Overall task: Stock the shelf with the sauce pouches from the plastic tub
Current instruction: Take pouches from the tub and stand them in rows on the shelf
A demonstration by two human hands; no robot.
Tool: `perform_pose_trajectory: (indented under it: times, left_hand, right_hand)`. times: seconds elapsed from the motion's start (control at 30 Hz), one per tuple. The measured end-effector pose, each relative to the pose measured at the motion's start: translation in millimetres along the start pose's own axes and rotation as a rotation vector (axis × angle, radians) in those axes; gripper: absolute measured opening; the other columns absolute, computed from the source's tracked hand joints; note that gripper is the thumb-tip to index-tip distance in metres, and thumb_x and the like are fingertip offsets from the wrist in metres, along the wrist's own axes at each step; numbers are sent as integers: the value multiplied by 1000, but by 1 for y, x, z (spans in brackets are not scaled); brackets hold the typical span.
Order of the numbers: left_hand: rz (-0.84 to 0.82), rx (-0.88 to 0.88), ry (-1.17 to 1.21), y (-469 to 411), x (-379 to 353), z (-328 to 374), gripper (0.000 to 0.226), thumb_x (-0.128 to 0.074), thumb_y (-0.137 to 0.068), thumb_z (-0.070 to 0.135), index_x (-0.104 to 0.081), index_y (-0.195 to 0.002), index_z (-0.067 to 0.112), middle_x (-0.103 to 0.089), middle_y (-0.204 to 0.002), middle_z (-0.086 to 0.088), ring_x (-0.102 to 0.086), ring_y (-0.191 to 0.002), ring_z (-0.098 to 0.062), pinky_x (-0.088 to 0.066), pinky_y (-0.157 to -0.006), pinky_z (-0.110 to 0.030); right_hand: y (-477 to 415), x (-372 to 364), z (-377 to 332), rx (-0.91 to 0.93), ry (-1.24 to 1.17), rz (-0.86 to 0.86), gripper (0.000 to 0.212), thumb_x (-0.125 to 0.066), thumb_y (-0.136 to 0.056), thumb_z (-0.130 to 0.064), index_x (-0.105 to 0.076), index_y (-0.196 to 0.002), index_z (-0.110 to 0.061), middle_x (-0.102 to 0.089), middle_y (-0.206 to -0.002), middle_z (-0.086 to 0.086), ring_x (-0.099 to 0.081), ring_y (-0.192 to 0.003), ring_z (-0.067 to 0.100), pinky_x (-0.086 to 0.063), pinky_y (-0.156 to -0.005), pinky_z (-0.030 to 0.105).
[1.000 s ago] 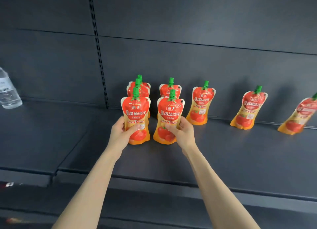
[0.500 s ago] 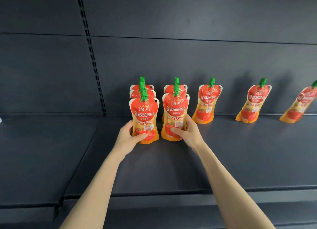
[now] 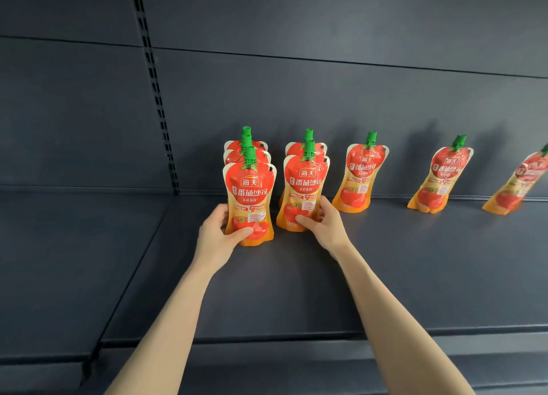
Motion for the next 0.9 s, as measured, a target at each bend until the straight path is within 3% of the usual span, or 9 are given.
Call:
perform_pose_trajectory:
  times: [0.13, 0.27, 0.4, 0.7, 0.9]
  left_hand:
    - [17, -22, -10, 2, 2, 1, 34, -78, -75, 16, -57, -97, 29, -67, -102, 12, -65, -96, -7, -55, -79, -27]
    - [41, -13, -37, 1, 3, -1, 38, -77, -76, 18, -55, -107, 21, -66, -108, 4, -63, -101, -13, -55, -83, -35]
    - [51, -9, -59, 2, 4, -1, 37, -76, -77, 20, -54, -107, 23, -65, -106, 6, -63, -100, -12, -55, -81, -32]
    - [52, -13, -88, 2, 3, 0, 38, -75, -78, 22, -52, -108, 26, -62, -101, 15, -61, -94, -2, -49, -72, -17]
    - [69, -8, -99, 3, 3, 1, 43, -76, -76, 25, -51, -110, 25, -60, -101, 19, -59, -93, 1, -46, -70, -13]
  right_hand:
    - [1, 5, -3, 31, 51, 69, 44, -71, -83, -14, -46, -120, -12, -59, -118, -2, -57, -109, 13, -45, -84, 19]
    - [3, 5, -4, 34, 100, 96, 45, -69, -85, -16, -46, -124, -13, -57, -118, -5, -52, -106, 6, -42, -74, 5]
    - [3, 6, -2, 20, 141, 124, 48, -68, -86, -18, -44, -127, -13, -58, -127, 2, -54, -115, 13, -42, -88, 19]
    - [2, 5, -3, 13, 232, 129, 53, -66, -88, -23, -40, -133, -14, -56, -133, 5, -54, -122, 22, -47, -99, 40]
    - [3, 4, -2, -3, 246, 113, 53, -64, -89, -25, -38, -134, -14, -54, -134, 5, -53, -123, 22, -46, -99, 39]
Point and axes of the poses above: each hand's wrist, its own y-axis away from the middle knuckle, its own x-axis out of the back of the hand, z = x × y, the point moved 9 cm from there along -y, towards the middle knuckle
